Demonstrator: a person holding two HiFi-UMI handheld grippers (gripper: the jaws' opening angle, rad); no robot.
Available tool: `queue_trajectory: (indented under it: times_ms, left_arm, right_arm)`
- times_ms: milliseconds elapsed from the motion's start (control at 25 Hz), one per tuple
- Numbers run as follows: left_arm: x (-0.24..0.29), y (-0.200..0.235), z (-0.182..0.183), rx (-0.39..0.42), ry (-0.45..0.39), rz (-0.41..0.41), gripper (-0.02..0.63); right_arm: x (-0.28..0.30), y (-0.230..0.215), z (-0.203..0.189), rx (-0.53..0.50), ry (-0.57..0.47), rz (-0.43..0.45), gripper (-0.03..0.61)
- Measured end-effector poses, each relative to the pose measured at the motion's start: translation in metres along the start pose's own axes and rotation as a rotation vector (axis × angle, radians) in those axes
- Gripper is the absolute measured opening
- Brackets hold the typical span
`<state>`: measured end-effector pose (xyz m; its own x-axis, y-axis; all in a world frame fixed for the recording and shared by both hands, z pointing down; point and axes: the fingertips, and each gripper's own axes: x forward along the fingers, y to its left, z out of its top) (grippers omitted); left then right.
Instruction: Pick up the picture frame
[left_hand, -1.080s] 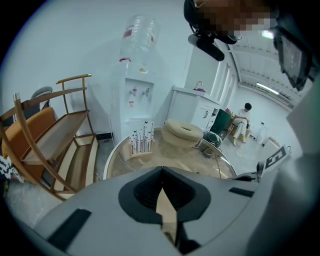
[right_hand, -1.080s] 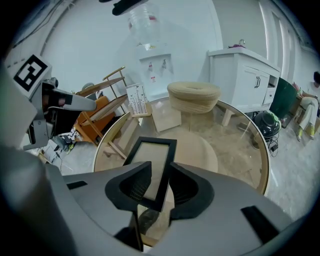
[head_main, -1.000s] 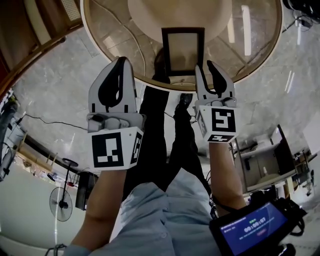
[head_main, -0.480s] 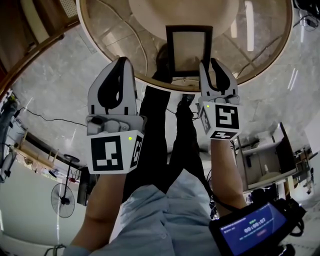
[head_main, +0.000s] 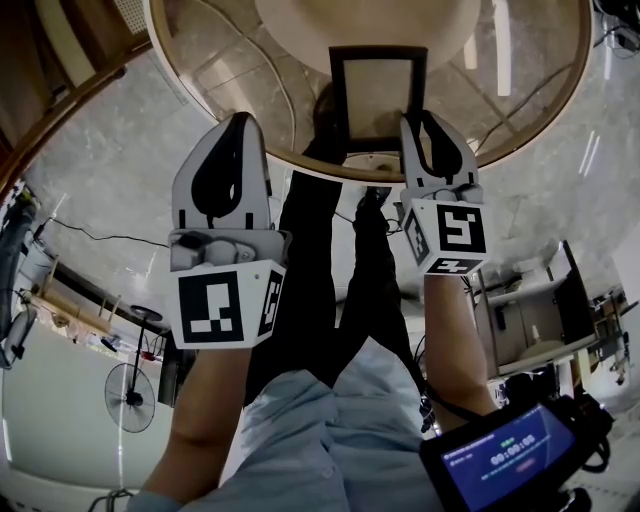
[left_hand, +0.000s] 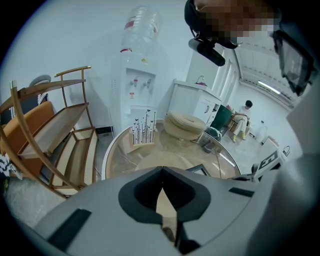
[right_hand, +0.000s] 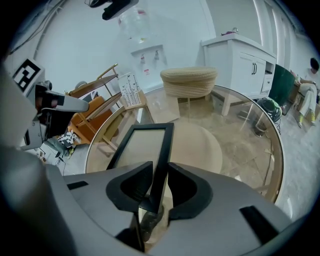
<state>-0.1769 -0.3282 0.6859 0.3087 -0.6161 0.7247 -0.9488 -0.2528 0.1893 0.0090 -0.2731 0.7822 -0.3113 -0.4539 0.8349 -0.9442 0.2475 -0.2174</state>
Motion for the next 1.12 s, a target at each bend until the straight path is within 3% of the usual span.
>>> queue_trajectory:
  times_ms: [440,1120]
  left_arm:
    - [-0.004,-0.004,0.008,0.003,-0.019,0.001,0.011]
    - [-0.055,-0.031,0.075,0.029,-0.158,0.0,0.011]
  right_arm:
    - [-0.006,-0.008,0.003,0.029,0.014,-0.028,0.08]
    - [-0.07,-0.003,0.072,-0.036,-0.124,-0.053,0.078]
